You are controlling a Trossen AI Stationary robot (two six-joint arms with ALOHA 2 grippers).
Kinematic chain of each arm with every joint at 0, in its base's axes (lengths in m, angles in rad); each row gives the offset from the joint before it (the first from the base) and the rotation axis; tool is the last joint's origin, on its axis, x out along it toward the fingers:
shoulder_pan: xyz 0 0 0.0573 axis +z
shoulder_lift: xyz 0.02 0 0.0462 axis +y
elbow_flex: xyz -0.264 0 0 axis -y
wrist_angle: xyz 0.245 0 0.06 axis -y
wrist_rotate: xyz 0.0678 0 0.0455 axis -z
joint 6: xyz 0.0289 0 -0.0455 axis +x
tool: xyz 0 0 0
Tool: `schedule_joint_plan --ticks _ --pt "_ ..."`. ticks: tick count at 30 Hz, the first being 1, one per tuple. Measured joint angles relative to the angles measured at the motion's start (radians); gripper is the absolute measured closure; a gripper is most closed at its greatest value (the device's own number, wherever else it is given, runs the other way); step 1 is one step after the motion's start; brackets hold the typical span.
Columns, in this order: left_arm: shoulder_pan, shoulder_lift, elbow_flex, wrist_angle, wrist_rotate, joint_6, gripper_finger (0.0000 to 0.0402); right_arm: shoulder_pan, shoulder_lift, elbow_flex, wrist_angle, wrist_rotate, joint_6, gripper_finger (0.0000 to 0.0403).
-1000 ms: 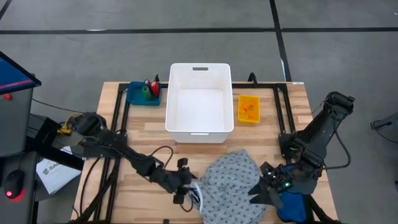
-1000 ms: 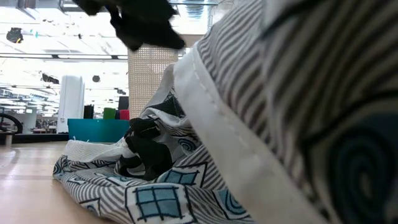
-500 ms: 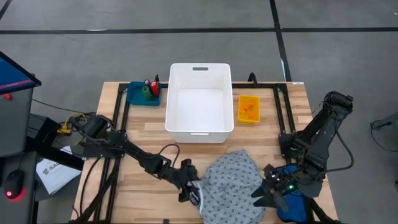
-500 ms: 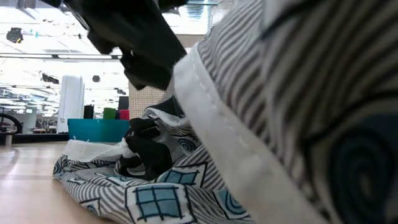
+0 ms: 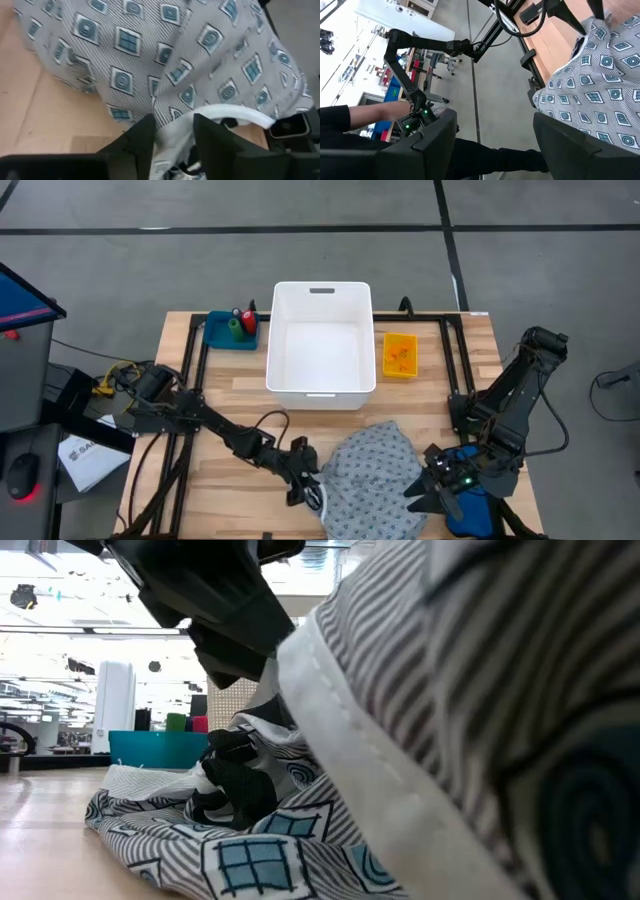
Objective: Pick & place medical supplies in basket/bin
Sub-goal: Put the gray patient gown into the white bin
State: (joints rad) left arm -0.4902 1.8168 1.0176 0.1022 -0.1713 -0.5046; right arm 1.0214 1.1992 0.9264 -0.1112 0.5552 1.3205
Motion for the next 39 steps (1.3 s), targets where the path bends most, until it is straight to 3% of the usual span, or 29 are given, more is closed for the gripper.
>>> schedule_joint_plan --ticks 6,12,18,23,27,32,39 --pt "-0.001 0.000 0.000 0.022 0.028 0.002 0.0310 -0.002 0.000 0.000 0.000 0.019 -0.013 0.0143" --pt "-0.030 -0.034 0.000 0.120 0.049 -0.022 0.0392 -0.002 0.000 0.000 0.001 0.022 -0.019 0.0143" --pt "-0.060 -0.253 0.008 0.303 0.039 0.058 0.0400 -0.002 0.000 0.000 0.042 0.055 -0.073 0.0143" --pt "-0.065 -0.463 0.064 0.304 -0.067 0.188 0.0401 -0.003 0.000 0.000 0.088 0.075 -0.143 0.0143" --pt "-0.065 -0.546 0.165 0.301 -0.080 0.313 0.0401 -0.003 0.000 0.000 0.123 0.097 -0.204 0.0143" --pt "-0.056 -0.518 0.335 0.301 -0.084 0.426 0.0401 -0.003 0.000 0.000 0.216 0.111 -0.330 0.0143" --pt "-0.019 -0.316 0.538 0.124 -0.096 0.363 0.0401 -0.003 0.000 0.000 0.331 0.130 -0.510 0.0143"
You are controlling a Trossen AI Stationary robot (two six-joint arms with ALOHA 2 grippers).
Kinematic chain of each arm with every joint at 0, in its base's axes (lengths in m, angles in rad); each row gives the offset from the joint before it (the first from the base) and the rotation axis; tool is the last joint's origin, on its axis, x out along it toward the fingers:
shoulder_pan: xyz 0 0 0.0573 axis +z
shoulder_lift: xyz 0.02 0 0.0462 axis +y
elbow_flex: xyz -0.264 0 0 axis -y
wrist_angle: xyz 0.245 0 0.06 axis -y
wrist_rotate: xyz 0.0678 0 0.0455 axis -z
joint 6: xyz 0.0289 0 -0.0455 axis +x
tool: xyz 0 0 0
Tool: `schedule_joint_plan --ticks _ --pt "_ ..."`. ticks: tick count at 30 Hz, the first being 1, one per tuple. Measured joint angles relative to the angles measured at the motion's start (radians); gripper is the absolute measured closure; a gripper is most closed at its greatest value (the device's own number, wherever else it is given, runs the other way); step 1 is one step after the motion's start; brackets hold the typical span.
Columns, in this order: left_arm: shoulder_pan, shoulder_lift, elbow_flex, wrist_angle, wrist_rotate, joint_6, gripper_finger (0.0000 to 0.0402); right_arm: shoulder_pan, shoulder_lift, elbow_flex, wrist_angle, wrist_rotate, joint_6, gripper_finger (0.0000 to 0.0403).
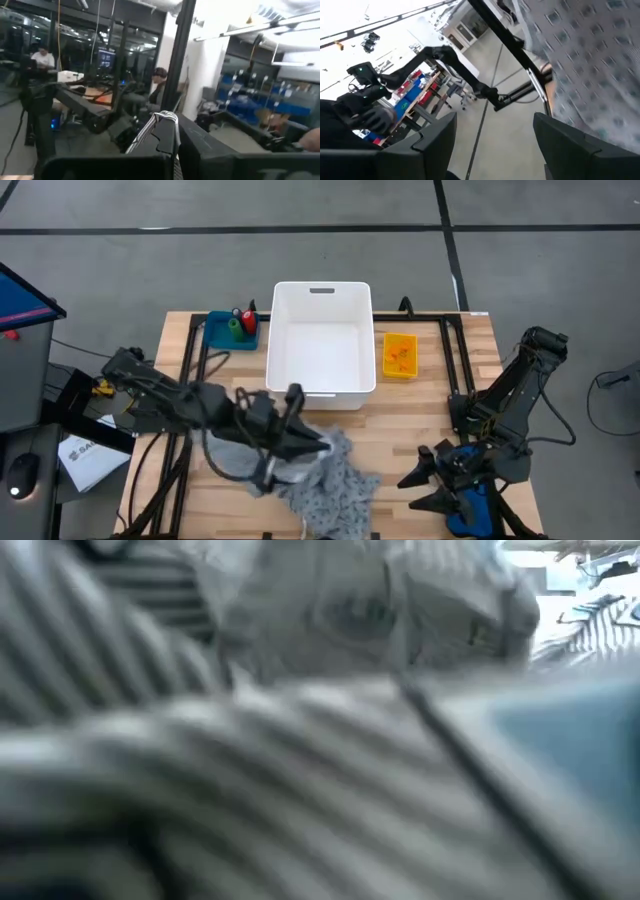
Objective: Pick & place medical supplies in basket/bin
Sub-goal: Put the gray patient gown into the white bin
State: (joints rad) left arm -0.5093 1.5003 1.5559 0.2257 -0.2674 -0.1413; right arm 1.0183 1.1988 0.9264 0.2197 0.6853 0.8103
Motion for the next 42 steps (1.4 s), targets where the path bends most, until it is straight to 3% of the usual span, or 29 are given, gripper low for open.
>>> schedule_joint_plan --ticks 6,11,13,24,42 --pt "-0.002 0.063 0.125 0.072 -0.059 0.066 0.0401 0.002 0.048 0.004 0.039 -0.004 -0.153 0.0143" --pt "-0.009 0.029 0.124 -0.013 -0.286 0.085 0.0401 -0.010 0.130 0.067 -0.007 -0.004 -0.257 0.0143" --pt "-0.013 0.019 0.125 0.012 -0.329 0.084 0.0401 -0.015 0.162 0.091 -0.024 -0.006 -0.291 0.0142" --pt "-0.023 0.036 0.125 0.164 -0.321 0.085 0.0401 -0.131 0.271 0.137 -0.058 -0.005 -0.250 0.0142" --pt "-0.020 0.072 0.124 0.389 -0.332 0.221 0.0401 -0.296 0.351 0.137 -0.071 -0.185 -0.114 0.0142"
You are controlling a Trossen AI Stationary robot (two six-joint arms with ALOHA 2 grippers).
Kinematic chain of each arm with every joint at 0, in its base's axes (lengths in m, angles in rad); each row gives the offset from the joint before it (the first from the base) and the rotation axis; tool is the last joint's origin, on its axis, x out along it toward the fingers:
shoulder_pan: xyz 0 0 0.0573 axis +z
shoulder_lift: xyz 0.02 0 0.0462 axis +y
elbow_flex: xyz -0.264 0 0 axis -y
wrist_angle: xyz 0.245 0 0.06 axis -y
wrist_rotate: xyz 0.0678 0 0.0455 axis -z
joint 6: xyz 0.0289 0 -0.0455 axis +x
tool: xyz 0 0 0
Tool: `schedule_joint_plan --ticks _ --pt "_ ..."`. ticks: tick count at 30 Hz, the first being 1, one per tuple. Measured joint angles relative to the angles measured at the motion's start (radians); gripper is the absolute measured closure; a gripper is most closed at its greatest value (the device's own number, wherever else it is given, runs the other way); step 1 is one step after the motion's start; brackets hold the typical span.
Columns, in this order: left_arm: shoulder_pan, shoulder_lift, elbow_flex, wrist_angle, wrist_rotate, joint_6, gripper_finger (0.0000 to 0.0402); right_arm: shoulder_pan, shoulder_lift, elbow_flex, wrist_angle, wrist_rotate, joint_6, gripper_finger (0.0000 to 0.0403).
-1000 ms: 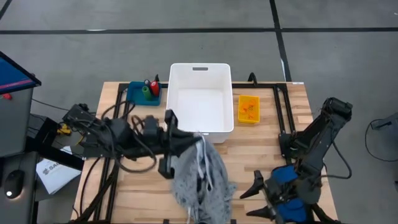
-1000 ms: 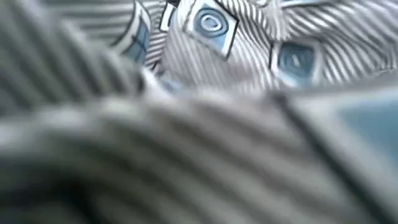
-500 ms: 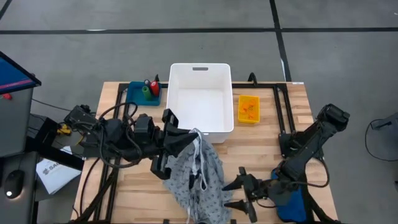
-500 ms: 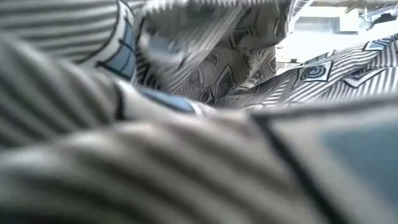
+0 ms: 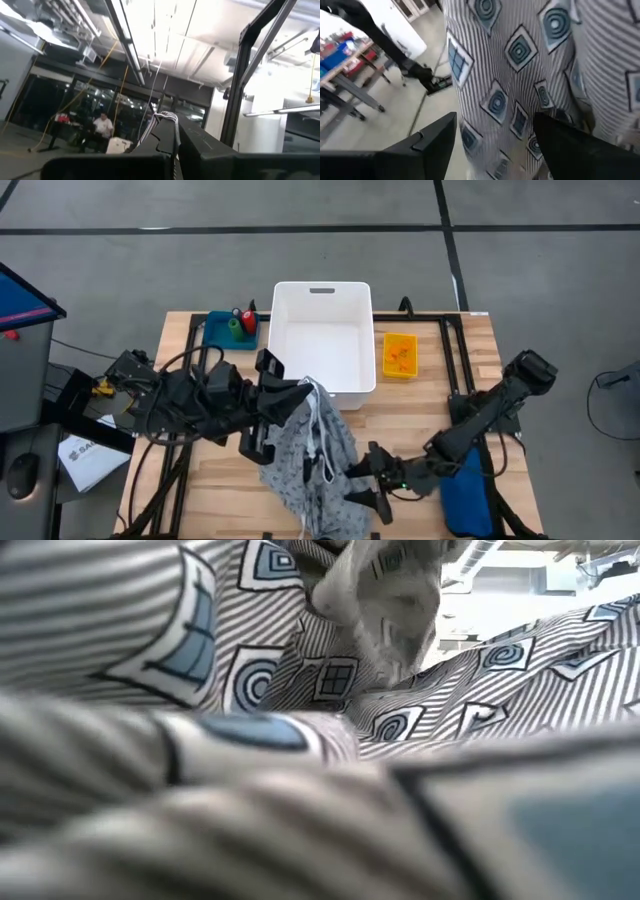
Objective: Pick & place medical supplies in basket/bin
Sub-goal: Put the gray patient gown into the white bin
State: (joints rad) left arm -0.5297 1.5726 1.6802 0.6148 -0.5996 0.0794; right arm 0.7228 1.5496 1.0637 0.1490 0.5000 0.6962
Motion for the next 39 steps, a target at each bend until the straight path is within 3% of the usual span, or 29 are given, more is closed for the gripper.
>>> schedule_joint_plan --ticks 3,6,9,12,14,26,30,35,39 --pt "-0.002 -0.005 0.000 0.008 0.002 0.025 0.0401 -0.026 0.011 0.002 0.003 -0.031 0.011 0.0146" --pt "-0.010 -0.018 0.000 -0.005 0.012 0.036 0.0401 -0.026 0.009 0.001 0.012 -0.046 0.003 0.0177" --pt "-0.034 -0.048 0.000 -0.059 0.015 0.066 0.0401 -0.012 -0.008 0.001 0.010 -0.059 -0.004 0.0248" --pt "-0.074 -0.084 0.000 -0.147 -0.014 0.097 0.0401 0.013 -0.034 0.001 0.016 -0.059 -0.004 0.0350" --pt "-0.100 -0.104 0.000 -0.172 -0.042 0.112 0.0401 0.031 -0.045 0.001 0.017 -0.053 -0.015 0.0387" --pt "-0.168 -0.132 0.000 -0.257 -0.126 0.204 0.0401 0.110 -0.141 0.051 -0.045 0.027 -0.085 0.0401" --pt "-0.214 -0.160 -0.001 -0.441 -0.202 0.138 0.0401 0.151 -0.177 0.171 -0.186 0.096 -0.187 0.0402" --pt "-0.318 -0.200 -0.001 -0.547 -0.333 0.127 0.0401 0.184 -0.179 0.346 -0.457 0.204 -0.217 0.0402" --pt "-0.425 -0.258 -0.001 -0.645 -0.356 0.105 0.0401 0.212 -0.176 0.471 -0.629 0.267 -0.226 0.0402"
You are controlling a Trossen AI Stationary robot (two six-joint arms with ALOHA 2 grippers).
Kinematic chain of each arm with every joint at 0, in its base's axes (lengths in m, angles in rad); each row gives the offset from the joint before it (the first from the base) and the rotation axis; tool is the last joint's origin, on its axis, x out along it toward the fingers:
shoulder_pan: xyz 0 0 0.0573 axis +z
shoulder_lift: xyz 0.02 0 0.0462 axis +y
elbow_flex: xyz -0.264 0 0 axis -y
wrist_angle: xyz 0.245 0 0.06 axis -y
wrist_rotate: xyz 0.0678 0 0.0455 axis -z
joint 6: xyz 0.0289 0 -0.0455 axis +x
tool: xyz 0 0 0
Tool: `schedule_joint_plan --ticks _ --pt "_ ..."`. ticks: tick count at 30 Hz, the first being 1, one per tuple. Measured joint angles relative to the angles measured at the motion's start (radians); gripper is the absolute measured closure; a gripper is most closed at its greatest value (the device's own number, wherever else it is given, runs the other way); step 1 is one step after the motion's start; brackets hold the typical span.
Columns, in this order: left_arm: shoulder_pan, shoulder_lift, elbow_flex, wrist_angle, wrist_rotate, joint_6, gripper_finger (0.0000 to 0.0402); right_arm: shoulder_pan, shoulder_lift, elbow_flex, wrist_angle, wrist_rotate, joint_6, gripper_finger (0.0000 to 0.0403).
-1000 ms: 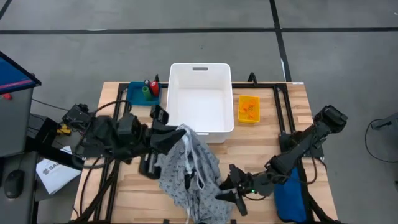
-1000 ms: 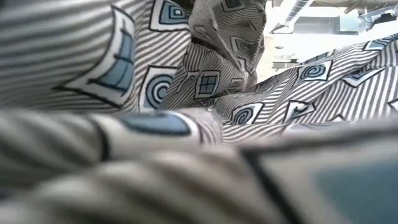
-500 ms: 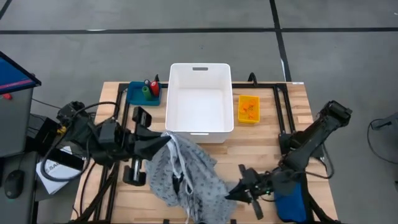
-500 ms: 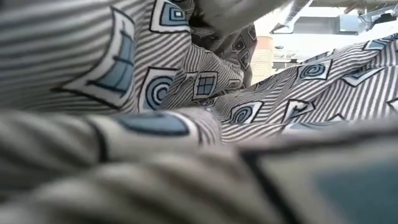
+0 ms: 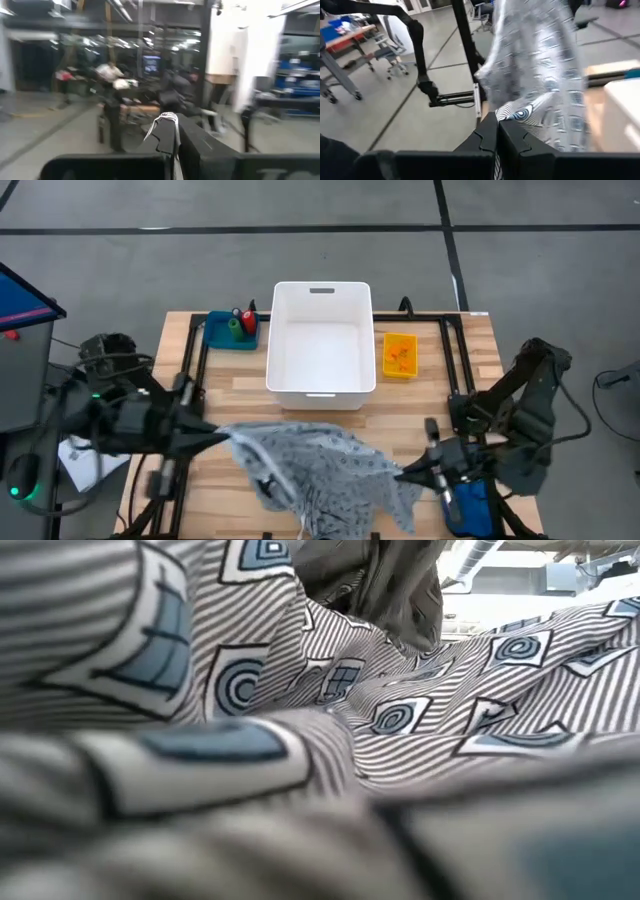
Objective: Pick & place medical supplies in basket/bin
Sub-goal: Put the gray patient gown into the white bin
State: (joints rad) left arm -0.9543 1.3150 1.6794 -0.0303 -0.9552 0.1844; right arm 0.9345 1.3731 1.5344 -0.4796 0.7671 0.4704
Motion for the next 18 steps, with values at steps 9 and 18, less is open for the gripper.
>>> schedule_joint_plan --ticks 9,18 --pt "-0.221 -0.070 0.001 -0.341 -0.157 -0.352 0.0401 0.051 -0.002 0.269 -0.291 0.117 -0.082 0.0403" --pt "-0.191 0.030 0.001 -0.579 -0.056 -0.657 0.0361 0.060 0.001 0.325 -0.280 0.133 -0.157 0.0403"
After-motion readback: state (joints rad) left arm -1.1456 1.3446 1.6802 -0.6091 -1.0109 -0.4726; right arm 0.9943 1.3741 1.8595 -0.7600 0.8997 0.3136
